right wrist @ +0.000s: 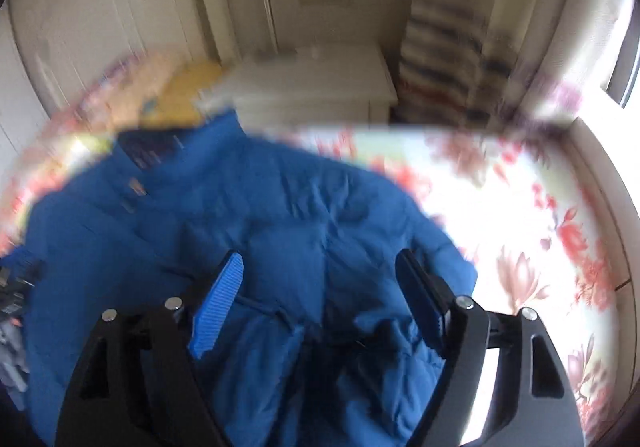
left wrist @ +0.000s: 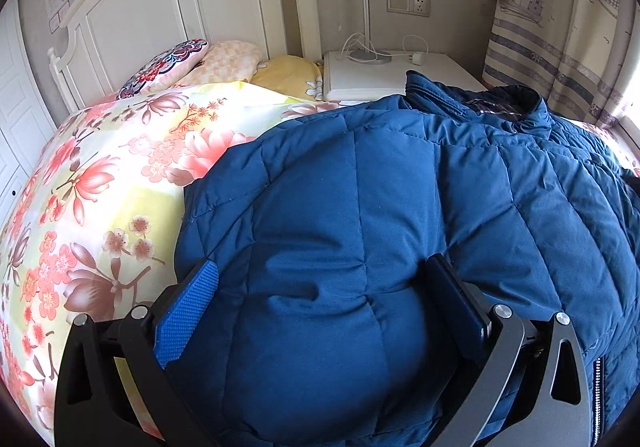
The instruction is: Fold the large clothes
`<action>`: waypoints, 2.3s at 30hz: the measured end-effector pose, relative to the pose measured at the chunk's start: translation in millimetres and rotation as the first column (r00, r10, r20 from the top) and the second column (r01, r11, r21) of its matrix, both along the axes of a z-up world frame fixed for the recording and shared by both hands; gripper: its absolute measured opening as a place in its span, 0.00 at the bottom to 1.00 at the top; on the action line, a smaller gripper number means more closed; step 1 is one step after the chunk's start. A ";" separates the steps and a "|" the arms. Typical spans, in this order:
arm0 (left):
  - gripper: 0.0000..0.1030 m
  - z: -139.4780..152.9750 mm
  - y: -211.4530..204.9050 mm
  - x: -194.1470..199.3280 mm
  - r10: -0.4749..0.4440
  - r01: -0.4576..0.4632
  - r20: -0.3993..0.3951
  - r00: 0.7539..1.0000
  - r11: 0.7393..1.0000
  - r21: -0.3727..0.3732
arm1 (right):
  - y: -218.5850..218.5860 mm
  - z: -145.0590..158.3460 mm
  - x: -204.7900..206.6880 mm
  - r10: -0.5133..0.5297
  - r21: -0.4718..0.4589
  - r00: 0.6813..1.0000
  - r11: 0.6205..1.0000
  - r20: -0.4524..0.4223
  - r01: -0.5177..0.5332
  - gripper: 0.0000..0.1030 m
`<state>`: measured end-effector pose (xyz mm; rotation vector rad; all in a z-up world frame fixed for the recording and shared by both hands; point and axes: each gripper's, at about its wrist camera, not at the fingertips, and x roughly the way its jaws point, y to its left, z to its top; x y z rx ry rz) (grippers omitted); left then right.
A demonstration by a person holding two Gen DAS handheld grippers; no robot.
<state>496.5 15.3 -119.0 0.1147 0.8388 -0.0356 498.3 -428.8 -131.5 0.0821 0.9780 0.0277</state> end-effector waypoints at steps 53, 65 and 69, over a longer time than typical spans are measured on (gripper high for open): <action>0.95 49.9 -53.6 -85.6 -0.150 0.151 0.072 0.986 0.988 -0.010 | 129.8 14.4 -112.4 0.144 -0.157 0.975 0.981 0.166 -0.118 0.91; 0.96 -10.5 -36.5 -150.4 -0.125 0.133 -0.125 0.984 0.989 0.057 | 145.5 -19.3 -192.4 0.203 -0.157 0.979 0.967 0.005 -0.199 0.95; 0.96 -5.2 -15.9 -193.3 -0.110 0.119 -0.110 0.988 0.989 0.086 | 144.4 -2.1 -227.3 0.207 -0.175 0.978 0.964 0.020 -0.200 0.95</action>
